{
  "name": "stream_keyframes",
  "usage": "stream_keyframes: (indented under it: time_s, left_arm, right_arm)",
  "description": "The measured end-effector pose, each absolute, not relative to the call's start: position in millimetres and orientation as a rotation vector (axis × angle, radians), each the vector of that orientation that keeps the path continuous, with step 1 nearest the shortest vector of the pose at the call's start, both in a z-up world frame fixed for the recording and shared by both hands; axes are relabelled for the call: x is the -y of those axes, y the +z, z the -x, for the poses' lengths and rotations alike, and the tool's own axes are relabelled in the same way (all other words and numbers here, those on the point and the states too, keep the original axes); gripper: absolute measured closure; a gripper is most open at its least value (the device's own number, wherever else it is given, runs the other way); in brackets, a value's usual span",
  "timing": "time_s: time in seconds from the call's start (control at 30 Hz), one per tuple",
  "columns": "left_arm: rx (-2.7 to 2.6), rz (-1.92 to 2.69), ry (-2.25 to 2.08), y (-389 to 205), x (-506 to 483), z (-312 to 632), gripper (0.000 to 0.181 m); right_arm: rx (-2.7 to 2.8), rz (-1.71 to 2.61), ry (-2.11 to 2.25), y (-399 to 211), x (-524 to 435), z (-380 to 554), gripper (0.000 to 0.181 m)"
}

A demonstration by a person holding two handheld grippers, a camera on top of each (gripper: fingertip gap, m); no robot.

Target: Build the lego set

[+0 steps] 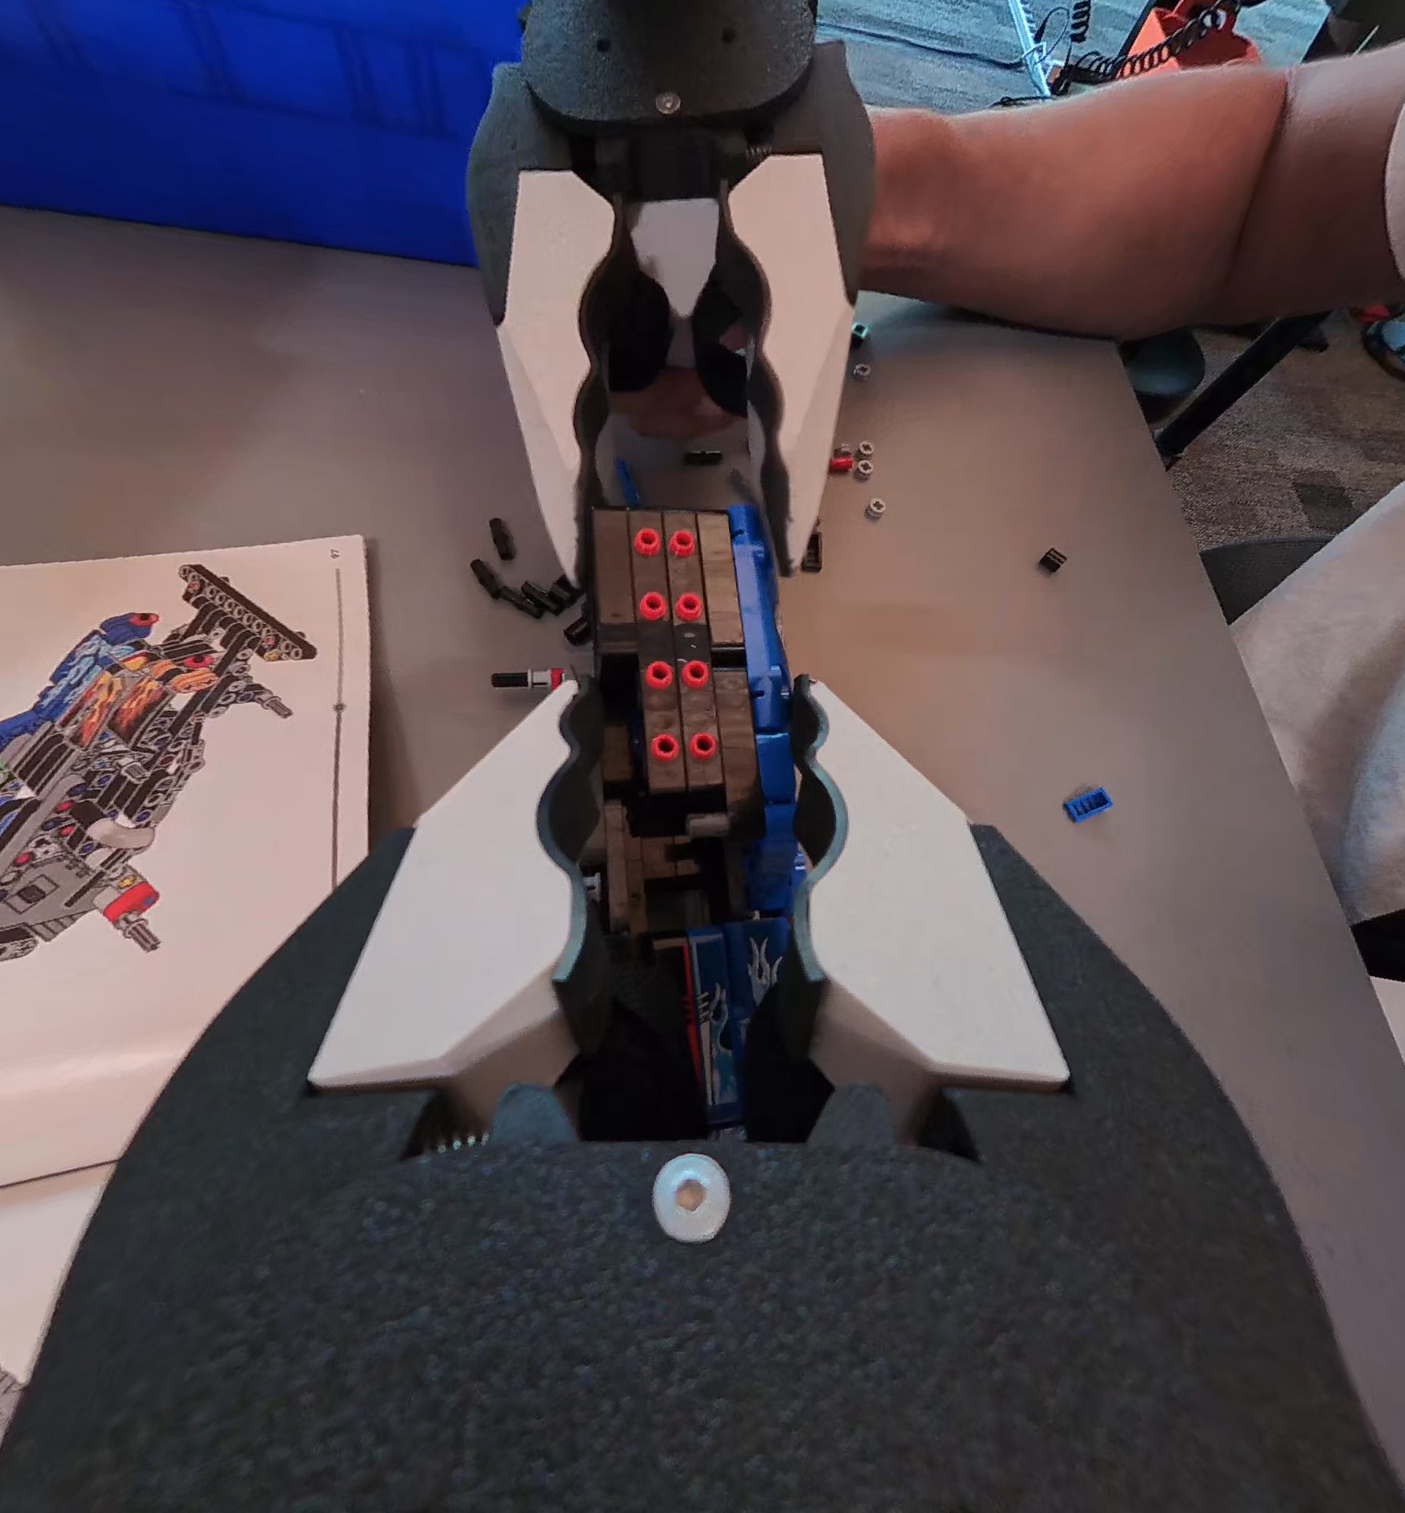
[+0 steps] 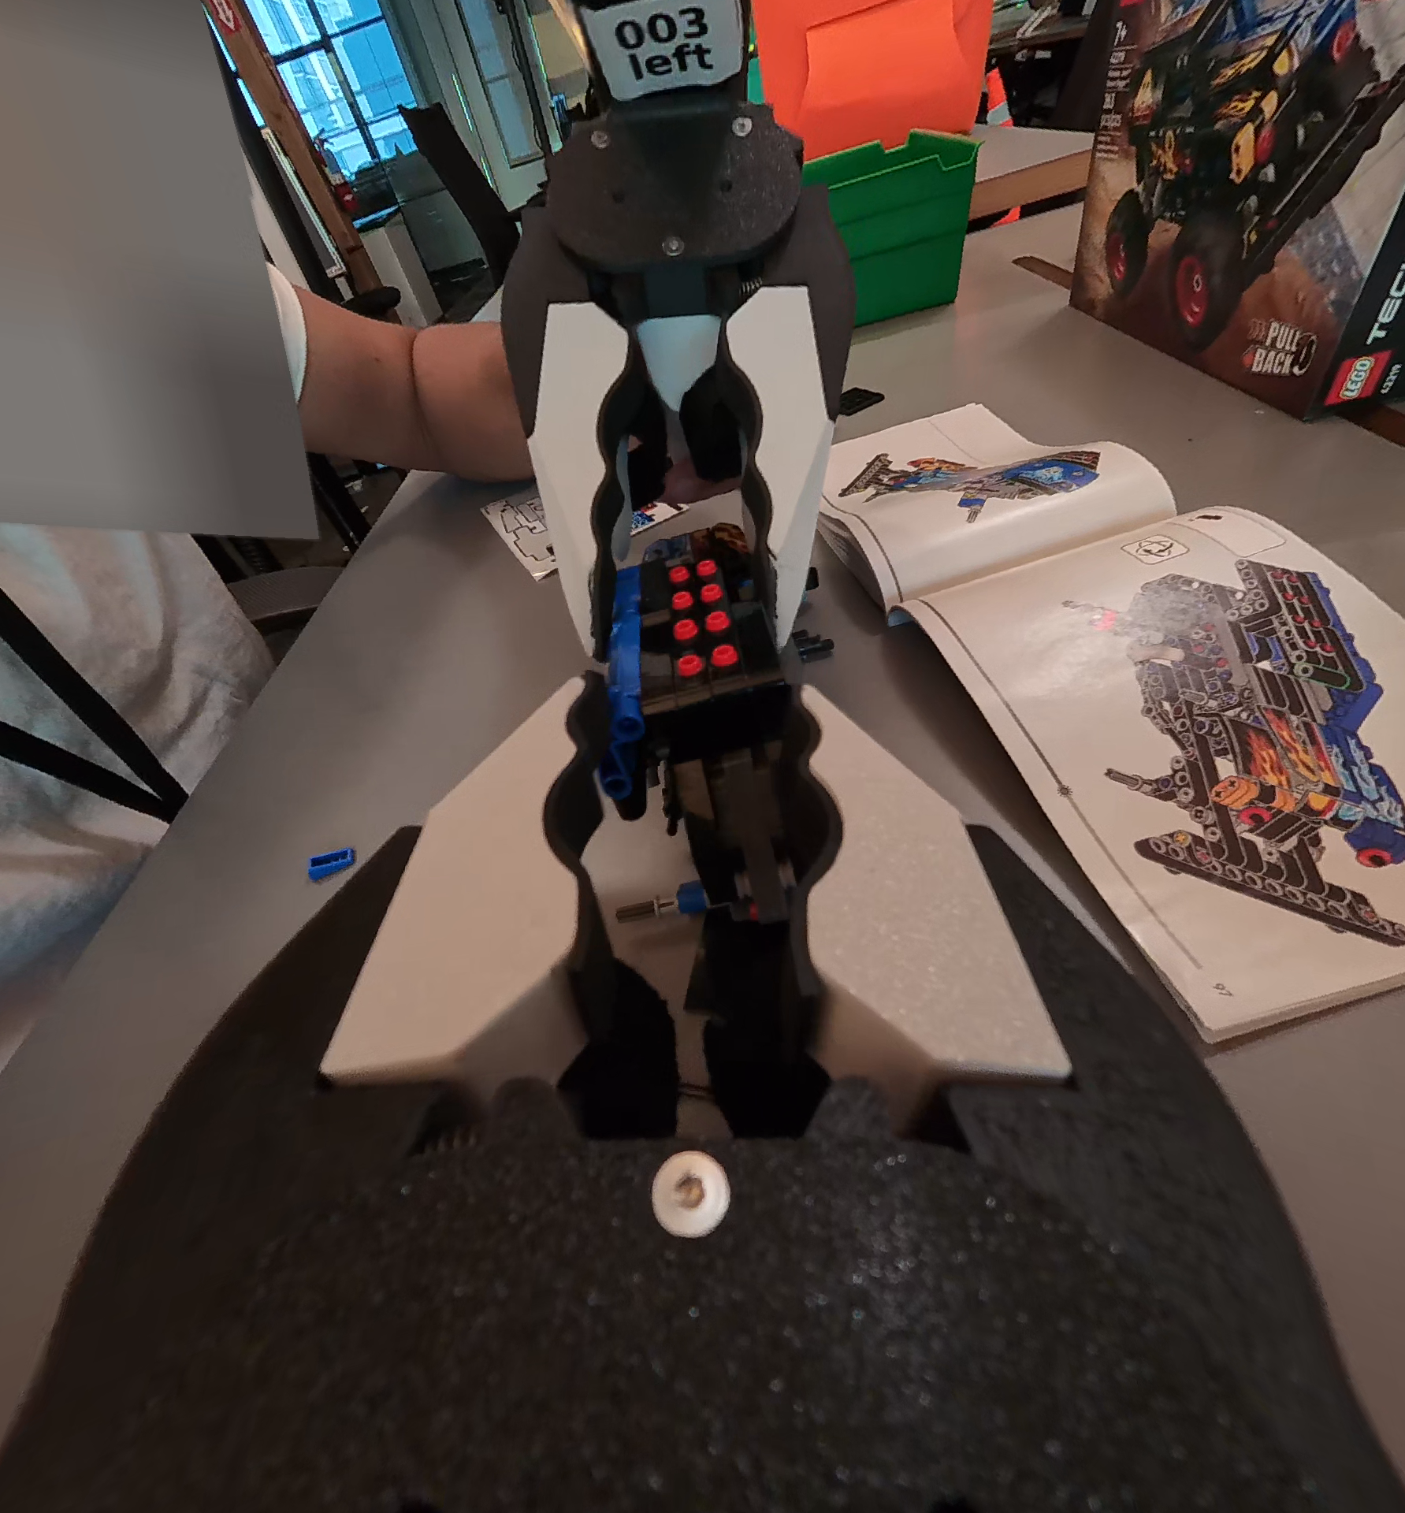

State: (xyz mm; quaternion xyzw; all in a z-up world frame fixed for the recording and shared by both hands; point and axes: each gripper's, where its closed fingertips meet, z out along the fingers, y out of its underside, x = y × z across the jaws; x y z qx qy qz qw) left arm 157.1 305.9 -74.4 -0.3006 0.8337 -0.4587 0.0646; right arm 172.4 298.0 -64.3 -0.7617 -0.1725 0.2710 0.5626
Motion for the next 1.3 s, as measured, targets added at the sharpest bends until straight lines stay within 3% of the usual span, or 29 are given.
stream_keyframes:
  time_s: [0.13, 0.3, 0.67, 0.83, 1.07, 1.3]
  left_arm:
    - [-2.532, 0.912, -1.396, -73, -307, -156, 0.132]
    - [-2.465, 0.876, -1.387, -42, -317, -157, 0.119]
    - [-2.176, 0.821, -1.254, 39, -346, -86, 0.119]
    - [-2.068, 0.857, -1.197, 10, -351, -22, 0.113]
    - [-1.951, 1.075, -1.228, -68, -355, 33, 0.132]
    - [-1.776, 1.158, -1.320, -60, -386, 46, 0.134]
  right_arm:
    - [0.432, 1.765, 0.582, -55, -295, -174, 0.124]
    - [0.401, 1.792, 0.439, -38, -292, -184, 0.123]
    - [0.071, 1.939, 0.138, -20, -262, -173, 0.130]
    - [-0.085, 1.962, -0.001, -47, -238, -162, 0.130]
    - [-0.283, 2.036, -0.046, -86, -218, -131, 0.131]
    - [-0.287, 2.003, -0.046, -87, -223, -89, 0.135]
